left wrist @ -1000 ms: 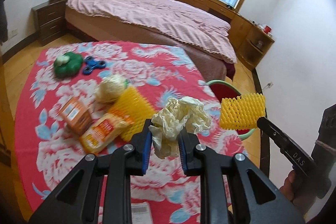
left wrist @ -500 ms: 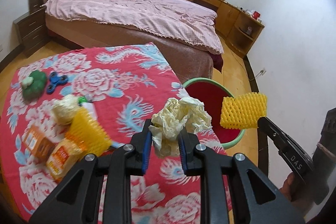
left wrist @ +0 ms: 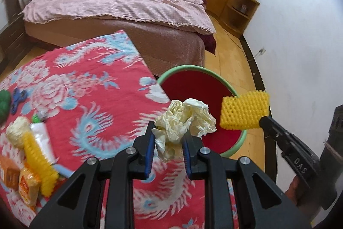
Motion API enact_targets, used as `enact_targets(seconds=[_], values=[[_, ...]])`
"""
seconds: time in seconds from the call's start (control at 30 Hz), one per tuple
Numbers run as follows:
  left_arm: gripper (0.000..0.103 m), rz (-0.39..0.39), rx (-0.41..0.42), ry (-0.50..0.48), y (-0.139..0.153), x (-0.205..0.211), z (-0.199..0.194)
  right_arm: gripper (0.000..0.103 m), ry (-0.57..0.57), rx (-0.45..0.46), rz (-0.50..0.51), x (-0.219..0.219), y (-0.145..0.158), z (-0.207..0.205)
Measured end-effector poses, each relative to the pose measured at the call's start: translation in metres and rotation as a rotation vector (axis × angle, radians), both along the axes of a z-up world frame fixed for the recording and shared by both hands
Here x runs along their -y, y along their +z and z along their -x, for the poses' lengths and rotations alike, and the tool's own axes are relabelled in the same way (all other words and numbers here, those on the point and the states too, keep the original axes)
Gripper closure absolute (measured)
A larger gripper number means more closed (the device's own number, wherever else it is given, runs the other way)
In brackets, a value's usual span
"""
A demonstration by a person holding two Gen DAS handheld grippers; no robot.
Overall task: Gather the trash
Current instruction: 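Carry both items over the red bucket and open both tools, then move both open tools back to the table items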
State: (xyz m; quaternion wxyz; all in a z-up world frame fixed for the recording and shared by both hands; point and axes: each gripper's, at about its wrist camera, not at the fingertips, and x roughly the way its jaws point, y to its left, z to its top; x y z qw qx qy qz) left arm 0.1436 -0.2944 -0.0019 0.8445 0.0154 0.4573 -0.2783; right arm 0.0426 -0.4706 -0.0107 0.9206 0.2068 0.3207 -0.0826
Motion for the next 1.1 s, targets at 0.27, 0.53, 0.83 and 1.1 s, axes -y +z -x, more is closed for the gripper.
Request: enact_targets(seconds=[0.27, 0.53, 0.83, 1.1], values=[[0.080, -0.018, 0.015, -0.077, -0.015, 0.040, -0.014, 0.091, -0.027, -0.041, -0.036, 0.023, -0.027, -0.014], [0.063, -0.032, -0.001, -0.111, -0.030, 0.059, -0.021, 0.088, -0.034, -0.061, -0.046, 0.034, -0.044, -0.020], [0.061, -0.001, 0.007, -0.079, -0.020, 0.048, -0.023, 0.078, -0.029, -0.059, -0.062, 0.034, -0.045, -0.020], [0.061, 0.022, 0.022, -0.022, -0.002, 0.020, -0.014, 0.063, -0.035, -0.053, -0.074, 0.025, -0.036, -0.013]])
